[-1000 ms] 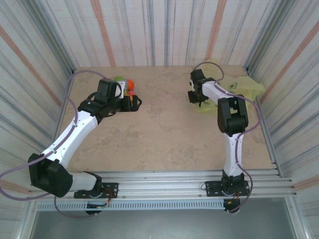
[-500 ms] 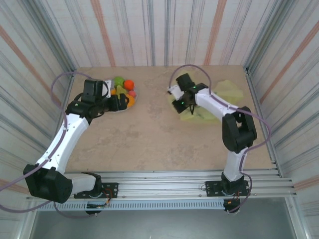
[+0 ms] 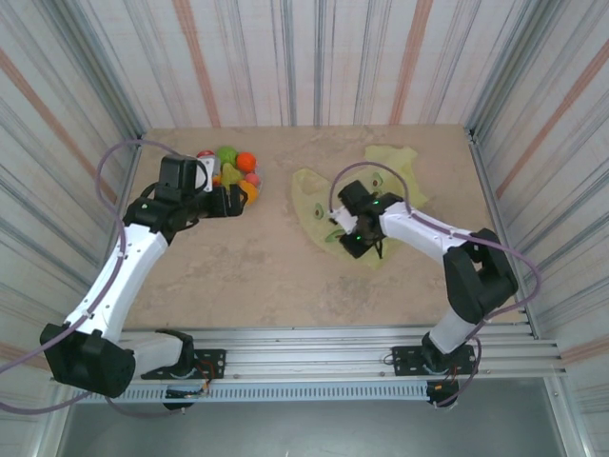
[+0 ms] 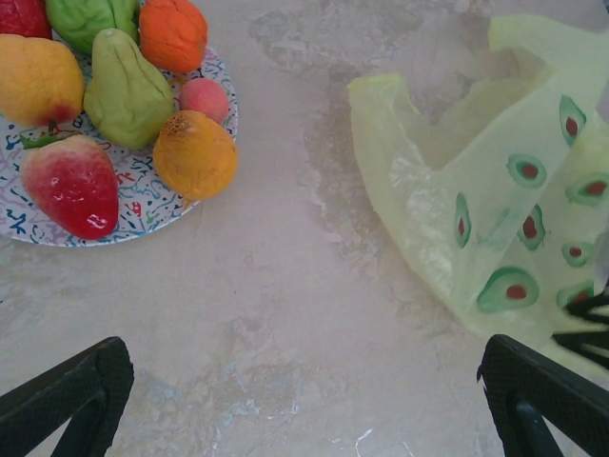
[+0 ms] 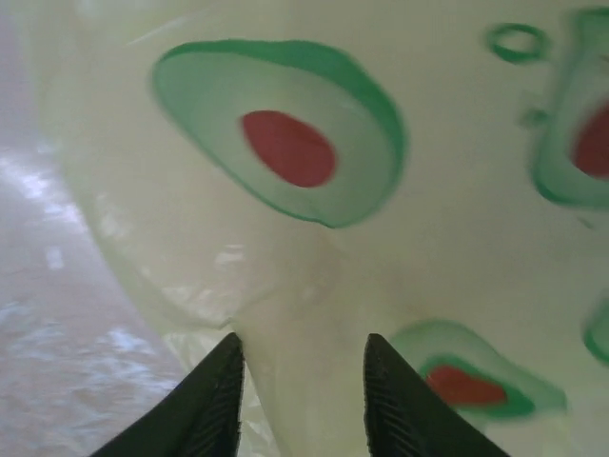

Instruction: Place the fruits into the plastic bag

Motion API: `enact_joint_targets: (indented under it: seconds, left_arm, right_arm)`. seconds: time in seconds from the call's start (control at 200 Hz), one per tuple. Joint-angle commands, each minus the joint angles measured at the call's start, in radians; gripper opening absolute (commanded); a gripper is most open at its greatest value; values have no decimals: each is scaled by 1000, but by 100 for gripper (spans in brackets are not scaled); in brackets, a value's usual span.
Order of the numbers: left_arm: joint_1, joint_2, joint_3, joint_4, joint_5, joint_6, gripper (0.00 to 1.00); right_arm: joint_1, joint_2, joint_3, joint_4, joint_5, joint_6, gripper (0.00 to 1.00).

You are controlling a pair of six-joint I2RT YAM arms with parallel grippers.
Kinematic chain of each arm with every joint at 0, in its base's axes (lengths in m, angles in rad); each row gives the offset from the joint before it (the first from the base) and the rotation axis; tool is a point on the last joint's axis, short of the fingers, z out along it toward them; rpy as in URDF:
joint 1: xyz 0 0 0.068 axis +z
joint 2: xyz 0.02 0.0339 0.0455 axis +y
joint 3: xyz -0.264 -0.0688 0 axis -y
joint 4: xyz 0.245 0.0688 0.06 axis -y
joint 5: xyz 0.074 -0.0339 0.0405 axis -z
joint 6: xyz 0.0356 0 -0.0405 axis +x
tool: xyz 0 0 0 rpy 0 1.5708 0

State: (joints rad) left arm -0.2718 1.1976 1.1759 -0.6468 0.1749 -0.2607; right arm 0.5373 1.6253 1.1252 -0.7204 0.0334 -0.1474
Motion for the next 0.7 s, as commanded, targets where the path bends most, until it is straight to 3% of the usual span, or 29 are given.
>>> enact_joint_targets:
  seconds: [0.0, 0.115, 0.15, 0.2, 0.281, 0.421, 0.516, 0.696]
  left_arm:
    - [-19, 19, 22, -28, 2, 16, 99]
    - [-67, 42, 29, -24, -9, -7, 99]
    - [-79, 47, 28, -20, -12, -15, 99]
    - [-91, 53, 28, -12, -6, -27, 99]
    - [-102, 57, 14, 15, 3, -43, 99]
    - [-106, 62, 4, 28, 7, -52, 99]
    - [-106, 55, -13, 45, 12, -55, 99]
    - [-109, 44, -39, 64, 26, -67, 99]
  right_arm:
    - [-67, -84, 6, -2, 79, 91, 52]
    - [-134, -154, 4, 95, -56, 205, 66]
    - [-176, -172, -4, 173, -127, 301, 80]
    - [-218, -178, -22, 276, -188, 441, 88]
    - [-238, -134, -42, 429, -144, 675, 100]
    - [-223, 57, 97, 413, 26, 842, 99]
    - [-219, 184, 180, 419, 47, 908, 99]
    - [-211, 362, 295, 391, 179, 926, 95]
